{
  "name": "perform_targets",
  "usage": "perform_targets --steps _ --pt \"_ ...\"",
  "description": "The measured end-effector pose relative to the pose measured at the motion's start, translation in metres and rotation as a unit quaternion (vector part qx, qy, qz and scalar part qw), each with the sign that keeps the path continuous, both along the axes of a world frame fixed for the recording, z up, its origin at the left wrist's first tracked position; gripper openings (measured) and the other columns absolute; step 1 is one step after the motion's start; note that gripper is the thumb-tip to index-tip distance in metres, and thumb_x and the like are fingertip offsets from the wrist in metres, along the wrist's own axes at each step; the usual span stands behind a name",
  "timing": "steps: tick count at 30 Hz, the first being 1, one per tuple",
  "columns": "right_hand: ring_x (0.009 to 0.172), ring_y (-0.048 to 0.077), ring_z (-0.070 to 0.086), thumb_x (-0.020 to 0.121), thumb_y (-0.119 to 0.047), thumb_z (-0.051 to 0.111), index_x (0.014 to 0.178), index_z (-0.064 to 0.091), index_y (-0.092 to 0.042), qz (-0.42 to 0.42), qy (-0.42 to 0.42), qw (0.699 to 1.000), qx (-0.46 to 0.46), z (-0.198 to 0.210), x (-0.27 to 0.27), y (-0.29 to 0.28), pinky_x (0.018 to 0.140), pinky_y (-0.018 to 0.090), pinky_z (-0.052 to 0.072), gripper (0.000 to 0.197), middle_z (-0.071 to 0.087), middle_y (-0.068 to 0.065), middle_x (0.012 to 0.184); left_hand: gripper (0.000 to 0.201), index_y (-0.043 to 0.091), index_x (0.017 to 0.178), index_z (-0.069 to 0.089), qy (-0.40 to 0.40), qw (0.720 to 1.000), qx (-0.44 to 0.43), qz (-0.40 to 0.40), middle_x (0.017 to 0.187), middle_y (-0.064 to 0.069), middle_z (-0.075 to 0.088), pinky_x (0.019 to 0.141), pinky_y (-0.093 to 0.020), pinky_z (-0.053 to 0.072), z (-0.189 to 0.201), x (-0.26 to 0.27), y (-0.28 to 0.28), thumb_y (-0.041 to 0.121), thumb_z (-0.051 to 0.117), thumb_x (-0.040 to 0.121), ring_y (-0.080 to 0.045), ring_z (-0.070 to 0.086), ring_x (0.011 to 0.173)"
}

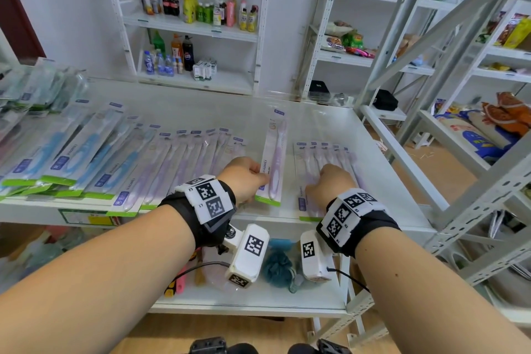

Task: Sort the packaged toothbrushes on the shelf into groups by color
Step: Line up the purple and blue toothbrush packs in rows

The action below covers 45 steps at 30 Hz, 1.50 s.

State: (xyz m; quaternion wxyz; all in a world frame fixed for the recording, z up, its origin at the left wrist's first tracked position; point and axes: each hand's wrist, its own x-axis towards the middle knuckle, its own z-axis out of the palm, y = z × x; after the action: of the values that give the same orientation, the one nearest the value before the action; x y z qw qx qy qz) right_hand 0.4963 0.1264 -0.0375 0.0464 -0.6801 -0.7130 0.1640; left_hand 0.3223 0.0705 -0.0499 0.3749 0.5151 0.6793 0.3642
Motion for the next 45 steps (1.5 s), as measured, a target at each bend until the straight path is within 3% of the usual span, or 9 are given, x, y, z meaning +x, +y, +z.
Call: perform_targets --steps 5,9,11,21,26,31,38,42,45 --pt "0.107 0.026 0.054 0.085 -0.031 0.059 0.130 0.050 -0.022 0.024 0.013 1.000 0.015 -0.001 0.006 -0.004 0.086 0.033 0.048 0.047 0.048 0.007 0.129 0.016 0.004 0.083 0.063 0.019 1.000 -0.016 -0.013 0.060 0.000 0.055 0.049 -0.024 0.042 -0.003 0.005 0.001 0.017 0.056 0.088 -0.021 0.050 0.047" --pt "0.132 0.026 0.030 0.087 -0.041 0.054 0.132 0.048 -0.038 0.065 -0.072 0.994 0.043 -0.005 0.012 -0.007 0.107 0.040 0.029 0.046 0.035 -0.002 0.146 0.015 0.015 0.074 0.058 0.007 0.999 -0.034 -0.026 0.059 0.003 0.054 0.050 -0.025 0.043 -0.008 0.013 0.005 0.017 0.056 0.088 -0.017 0.052 0.051" --pt "0.137 0.025 0.024 0.088 -0.042 0.052 0.133 0.048 -0.038 0.079 -0.074 0.993 0.039 -0.008 0.014 -0.006 0.109 0.040 0.024 0.045 0.031 -0.004 0.150 0.012 0.007 0.081 0.062 -0.008 0.998 -0.048 -0.031 0.054 0.002 0.052 0.051 -0.026 0.042 -0.011 0.017 0.006 0.015 0.056 0.089 -0.017 0.050 0.050" --pt "0.136 0.022 0.029 0.086 -0.043 0.054 0.131 0.051 -0.037 0.073 -0.011 0.996 0.046 -0.022 0.025 0.001 0.108 0.037 0.029 0.046 0.038 -0.003 0.147 0.015 0.003 0.097 0.062 -0.051 0.994 -0.096 -0.032 0.059 -0.009 0.054 0.048 -0.027 0.041 -0.019 0.038 0.017 0.008 0.051 0.090 -0.020 0.045 0.047" --pt "0.122 0.018 0.049 0.085 -0.034 0.061 0.123 0.061 -0.027 0.039 0.145 0.987 0.056 -0.022 0.041 0.004 0.097 0.027 0.037 0.039 0.050 -0.003 0.138 0.015 0.006 0.101 0.059 -0.064 0.993 -0.099 -0.017 0.060 -0.009 0.054 0.043 -0.024 0.039 -0.019 0.047 0.021 0.007 0.050 0.089 -0.018 0.043 0.044" --pt "0.118 0.020 0.053 0.083 -0.027 0.065 0.119 0.063 -0.023 -0.036 0.252 0.965 0.058 -0.015 0.072 0.015 0.087 0.021 0.036 0.036 0.056 0.004 0.133 0.019 0.009 0.109 0.054 -0.054 0.993 -0.105 -0.019 0.067 -0.011 0.058 0.045 -0.026 0.043 -0.018 0.049 0.023 0.007 0.052 0.089 -0.019 0.048 0.048" --pt "0.122 0.021 0.050 0.084 -0.025 0.067 0.127 0.057 -0.018 -0.031 0.257 0.966 0.024 -0.014 0.096 0.026 0.087 0.022 0.033 0.045 0.054 0.004 0.135 0.011 0.007 0.097 0.060 0.015 0.995 -0.087 -0.047 0.068 -0.006 0.061 0.050 -0.027 0.045 -0.012 0.052 0.024 0.009 0.058 0.086 -0.015 0.050 0.048" --pt "0.121 0.021 0.051 0.084 -0.026 0.067 0.132 0.053 -0.016 0.004 0.229 0.973 0.010 -0.017 0.099 0.030 0.087 0.022 0.034 0.052 0.052 0.007 0.137 0.019 0.017 0.070 0.048 0.200 0.974 -0.072 -0.077 0.066 0.000 0.051 0.053 -0.023 0.035 -0.001 0.056 0.027 0.019 0.066 0.079 -0.013 0.045 0.056" --pt "0.121 0.021 0.051 0.082 -0.026 0.068 0.133 0.051 -0.017 0.014 0.223 0.975 0.014 -0.020 0.102 0.033 0.086 0.022 0.034 0.054 0.050 0.006 0.138 0.023 0.009 0.091 0.057 0.274 0.956 -0.067 -0.084 0.095 -0.013 0.056 0.061 -0.027 0.037 0.008 0.064 0.029 0.025 0.065 0.078 -0.023 0.055 0.075"
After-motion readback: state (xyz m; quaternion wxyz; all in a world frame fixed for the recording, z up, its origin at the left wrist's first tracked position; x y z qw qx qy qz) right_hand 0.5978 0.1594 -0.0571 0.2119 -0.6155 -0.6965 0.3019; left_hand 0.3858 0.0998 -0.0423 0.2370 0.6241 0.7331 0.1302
